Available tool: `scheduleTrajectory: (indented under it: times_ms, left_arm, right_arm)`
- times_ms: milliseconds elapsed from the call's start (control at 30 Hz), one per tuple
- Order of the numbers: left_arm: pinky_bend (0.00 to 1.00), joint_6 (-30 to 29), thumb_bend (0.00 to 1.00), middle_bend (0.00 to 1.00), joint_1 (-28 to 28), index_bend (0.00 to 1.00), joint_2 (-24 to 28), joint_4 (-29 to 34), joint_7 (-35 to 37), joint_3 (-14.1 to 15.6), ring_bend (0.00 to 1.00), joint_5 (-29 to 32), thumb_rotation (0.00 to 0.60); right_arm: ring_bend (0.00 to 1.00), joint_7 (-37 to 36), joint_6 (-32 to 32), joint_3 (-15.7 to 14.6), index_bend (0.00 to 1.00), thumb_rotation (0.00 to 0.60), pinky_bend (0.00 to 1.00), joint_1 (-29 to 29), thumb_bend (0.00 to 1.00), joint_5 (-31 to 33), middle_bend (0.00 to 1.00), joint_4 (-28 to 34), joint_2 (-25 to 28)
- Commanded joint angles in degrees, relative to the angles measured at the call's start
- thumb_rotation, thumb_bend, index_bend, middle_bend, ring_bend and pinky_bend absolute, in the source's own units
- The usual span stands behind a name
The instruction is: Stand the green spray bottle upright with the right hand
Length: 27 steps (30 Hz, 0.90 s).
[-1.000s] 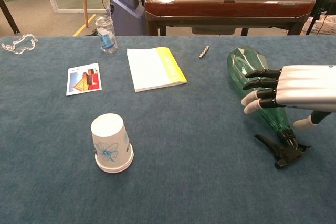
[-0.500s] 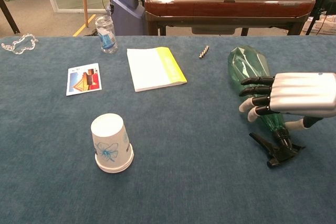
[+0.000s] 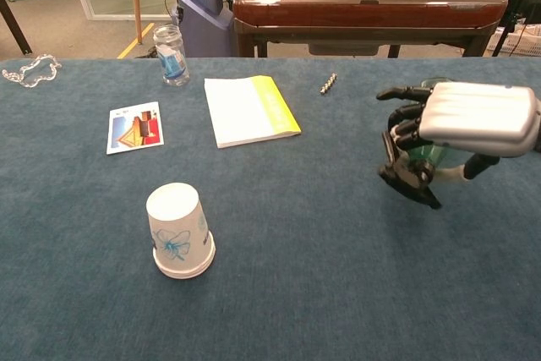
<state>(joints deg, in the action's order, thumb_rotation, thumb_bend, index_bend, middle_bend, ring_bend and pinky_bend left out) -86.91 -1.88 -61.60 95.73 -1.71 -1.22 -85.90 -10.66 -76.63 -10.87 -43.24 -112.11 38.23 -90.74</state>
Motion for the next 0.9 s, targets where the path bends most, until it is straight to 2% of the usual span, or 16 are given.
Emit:
scheduleTrajectory:
  times_ms: [33, 200, 533, 733, 900]
  left_arm:
    - [0.05, 0.04, 0.39, 0.05, -0.03, 0.19, 0.04, 0.09, -0.02, 0.02, 0.06, -0.07, 0.6]
    - [0.05, 0.22, 0.39, 0.05, -0.08, 0.19, -0.03, 0.04, 0.01, 0.08, 0.06, -0.09, 0.6]
    - [0.05, 0.42, 0.39, 0.05, 0.06, 0.19, 0.42, 0.06, 0.33, 0.25, 0.06, 0.12, 0.6]
    - [0.05, 0.25, 0.39, 0.05, 0.19, 0.19, 0.55, -0.09, 0.77, 0.39, 0.06, -0.17, 0.6]
    - [0.05, 0.21, 0.39, 0.05, 0.15, 0.19, 0.5, -0.3, 1.12, 0.39, 0.06, -0.42, 0.6]
  right_arm:
    - [0.31, -1.04, -2.39, 2.61, 0.71, 0.6, 0.12, -0.13, 0.33, 2.35, 0.47, 3.29, 0.93]
    - [0.33, -3.77, -3.4, 6.49, 0.73, 0.6, 0.14, 0.56, 0.34, 7.29, 0.49, 11.46, 3.18]
    - [0.33, -11.99, 0.68, 15.01, 0.73, 0.6, 0.14, 2.94, 0.34, 21.37, 0.49, 32.7, 9.47]
    - [0.33, -14.21, 5.65, 18.21, 0.73, 0.6, 0.14, 4.2, 0.34, 29.22, 0.5, 43.92, 13.66]
    - [0.33, -15.87, 9.35, 20.34, 0.73, 0.6, 0.14, 5.11, 0.34, 35.02, 0.5, 49.72, 15.52]
